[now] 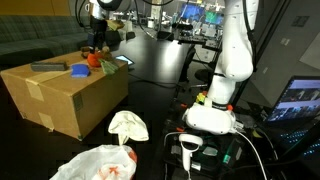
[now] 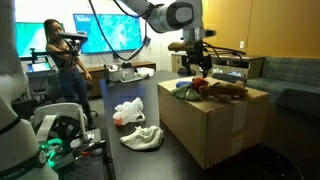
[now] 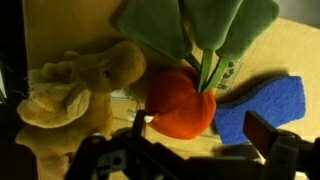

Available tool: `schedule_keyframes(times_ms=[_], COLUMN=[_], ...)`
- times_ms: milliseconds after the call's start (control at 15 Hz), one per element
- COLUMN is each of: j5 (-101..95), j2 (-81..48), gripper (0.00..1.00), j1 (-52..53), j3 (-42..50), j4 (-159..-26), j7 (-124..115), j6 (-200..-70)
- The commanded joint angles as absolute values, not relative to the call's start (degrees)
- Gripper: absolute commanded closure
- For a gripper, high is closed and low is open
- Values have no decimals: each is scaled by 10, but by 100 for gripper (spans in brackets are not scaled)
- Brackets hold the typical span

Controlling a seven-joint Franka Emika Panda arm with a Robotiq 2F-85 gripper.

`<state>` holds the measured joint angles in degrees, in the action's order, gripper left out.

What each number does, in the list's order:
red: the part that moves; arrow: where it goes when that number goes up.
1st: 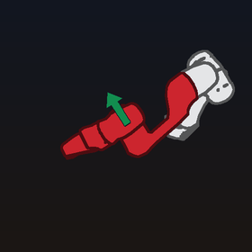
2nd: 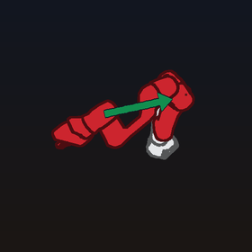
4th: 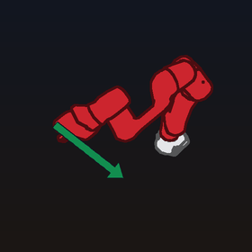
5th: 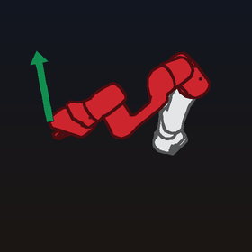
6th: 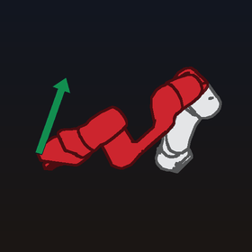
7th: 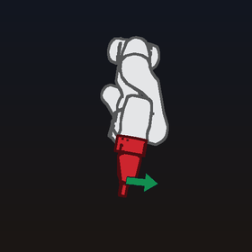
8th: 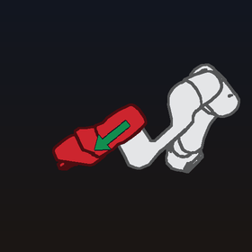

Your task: Pick up all the objects from the table and put them on the box, then pick up all the objects from the box and put them on the table

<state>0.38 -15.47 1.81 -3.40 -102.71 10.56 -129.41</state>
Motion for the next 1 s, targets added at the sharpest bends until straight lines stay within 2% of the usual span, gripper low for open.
schedule_keyframes(times_ms=[0, 333, 733, 800, 867, 933], j5=[-30, -87, -127, -130, -133, -139], j2=[-205, -243, -254, -257, -261, -261], gripper=[0, 0, 0, 25, 27, 34], j1=[28, 40, 52, 52, 53, 54], j3=[-27, -13, -15, -19, -20, -20], j4=[-975, -940, -900, -893, -884, -880], j7=[76, 36, 58, 74, 81, 89], j6=[-1321, -1305, -1189, -1169, -1155, -1143])
